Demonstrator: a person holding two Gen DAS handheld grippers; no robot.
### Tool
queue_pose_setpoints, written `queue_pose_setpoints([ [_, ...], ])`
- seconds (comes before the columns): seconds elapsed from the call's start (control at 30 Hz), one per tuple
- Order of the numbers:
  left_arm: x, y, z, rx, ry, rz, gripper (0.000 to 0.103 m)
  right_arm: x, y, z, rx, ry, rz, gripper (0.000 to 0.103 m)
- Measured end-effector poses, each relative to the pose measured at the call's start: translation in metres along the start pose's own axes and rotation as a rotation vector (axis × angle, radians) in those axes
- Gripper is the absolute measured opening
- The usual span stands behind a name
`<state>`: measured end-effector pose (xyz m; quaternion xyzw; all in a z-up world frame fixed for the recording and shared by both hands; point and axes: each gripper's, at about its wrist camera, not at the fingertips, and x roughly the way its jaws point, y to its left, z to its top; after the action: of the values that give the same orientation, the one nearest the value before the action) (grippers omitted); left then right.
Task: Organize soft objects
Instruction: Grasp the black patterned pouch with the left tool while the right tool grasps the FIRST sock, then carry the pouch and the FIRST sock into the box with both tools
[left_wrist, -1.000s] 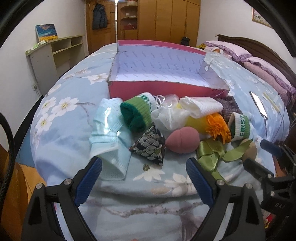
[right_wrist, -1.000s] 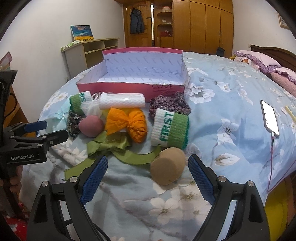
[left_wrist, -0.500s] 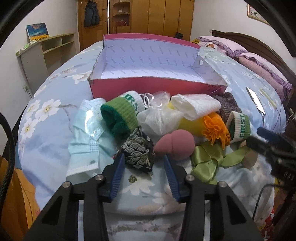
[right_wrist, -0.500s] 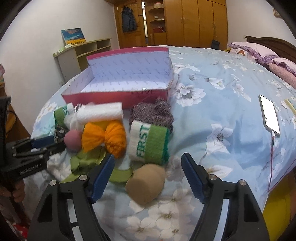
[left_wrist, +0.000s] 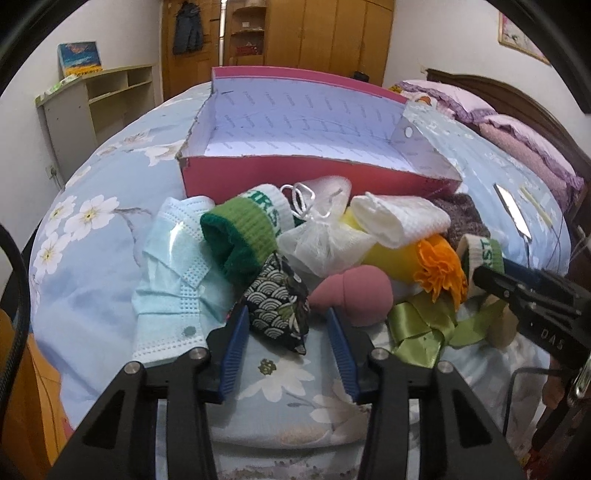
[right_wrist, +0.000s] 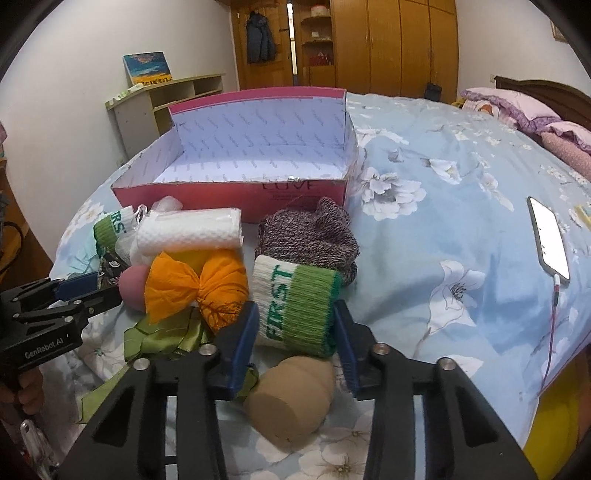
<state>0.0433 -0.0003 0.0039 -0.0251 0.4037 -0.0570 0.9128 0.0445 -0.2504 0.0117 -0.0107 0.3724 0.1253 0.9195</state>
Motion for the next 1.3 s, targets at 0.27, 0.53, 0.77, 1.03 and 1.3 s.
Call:
queue_pose_setpoints([
  [0.27, 0.002, 0.003, 0.001, -0.02, -0.007, 0.008, 0.041, -0.001, 0.006, -0.003, -0.04, -0.023, -0.029, 0.033],
  [0.53, -0.011, 0.004, -0.005, -0.004, -0.027, 0.021, 0.03, -0.016, 0.005, -0.002, -0.028, -0.065, 0.001, 0.025],
  [0.77, -0.034, 0.003, -0.011, 0.007, -0.055, -0.003, 0.03, -0.031, 0.01, 0.0, -0.034, -0.098, 0.015, 0.025],
  [1.03, -0.055, -0.002, -0.007, 0.022, -0.102, 0.001, 0.03, -0.048, 0.019, 0.003, -0.044, -0.132, 0.051, 0.025],
  [1.3, -0.071, -0.009, 0.008, 0.051, -0.138, -0.004, 0.03, -0.058, 0.029, 0.012, -0.073, -0.151, 0.079, 0.025],
])
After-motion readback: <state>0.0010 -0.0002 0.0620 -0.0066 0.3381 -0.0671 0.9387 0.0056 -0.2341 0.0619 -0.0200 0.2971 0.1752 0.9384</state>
